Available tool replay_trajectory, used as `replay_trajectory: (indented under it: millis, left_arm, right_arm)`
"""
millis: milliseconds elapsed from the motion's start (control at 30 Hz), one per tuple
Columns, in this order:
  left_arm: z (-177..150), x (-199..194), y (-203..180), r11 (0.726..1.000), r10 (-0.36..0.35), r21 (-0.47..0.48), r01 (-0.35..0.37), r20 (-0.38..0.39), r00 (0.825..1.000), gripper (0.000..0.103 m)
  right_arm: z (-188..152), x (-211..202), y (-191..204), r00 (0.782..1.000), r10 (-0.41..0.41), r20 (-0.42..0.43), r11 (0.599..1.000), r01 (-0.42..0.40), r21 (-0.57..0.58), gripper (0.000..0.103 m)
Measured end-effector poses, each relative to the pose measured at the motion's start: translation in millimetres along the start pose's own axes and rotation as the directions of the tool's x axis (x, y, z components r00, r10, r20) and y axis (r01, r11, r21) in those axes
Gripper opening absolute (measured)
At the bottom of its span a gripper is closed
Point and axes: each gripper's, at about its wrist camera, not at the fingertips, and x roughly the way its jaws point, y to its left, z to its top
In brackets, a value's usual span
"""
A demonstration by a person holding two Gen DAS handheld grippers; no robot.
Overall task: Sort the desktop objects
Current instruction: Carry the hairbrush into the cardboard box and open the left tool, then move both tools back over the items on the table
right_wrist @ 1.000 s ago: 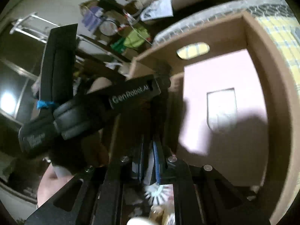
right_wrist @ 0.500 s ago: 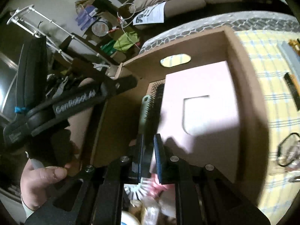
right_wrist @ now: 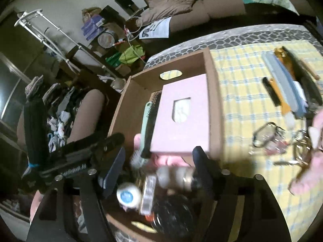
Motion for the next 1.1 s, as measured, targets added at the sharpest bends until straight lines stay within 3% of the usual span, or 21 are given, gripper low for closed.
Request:
replay_trajectory:
  millis: [33, 267, 500, 667, 967, 1100]
  left_arm:
    - [-7.0, -4.5, -5.3, 1.000, -0.001, 0.005, 0.001, 0.003, 1.000, 0.103]
    - [-49.4, -21.1, -42.3, 0.999, -0.043, 0.001, 0.043, -0.008, 0.999, 0.103]
    - [-72.6, -33.2, -89.0, 0.996, -0.088, 0.002, 0.088, 0.018, 0.996, 0.103]
    - [-74.4, -31.7, -124.3, 0.991, -0.131, 0.019, 0.131, 0.035, 0.991, 0.103]
    - [-77.5, -9.9, -194.9, 0.978, -0.198, 0.073, 0.194, 0.060, 0.978, 0.103]
    - [-81.9, 8.3, -219.8, 0.975, -0.195, 0.121, 0.187, 0.052, 0.979, 0.103]
  right_arm:
    - [-4.9, -7.2, -1.5, 1.000, -0.009, 0.006, 1.000, 0.009, -0.005, 0.079]
    - [-33.8, -42.5, -19.8, 0.995, -0.090, 0.035, 0.995, 0.091, -0.033, 0.103]
    - [-59.0, -77.2, -65.7, 0.984, -0.163, 0.071, 0.986, 0.165, -0.014, 0.103]
    - [-68.9, -101.0, -124.1, 0.972, -0.215, 0.095, 0.974, 0.207, 0.090, 0.103]
    - [-63.8, -130.6, -205.4, 0.949, -0.266, 0.169, 0.947, 0.223, 0.233, 0.103]
    - [-57.5, -139.0, -229.0, 0.943, -0.265, 0.201, 0.939, 0.205, 0.276, 0.103]
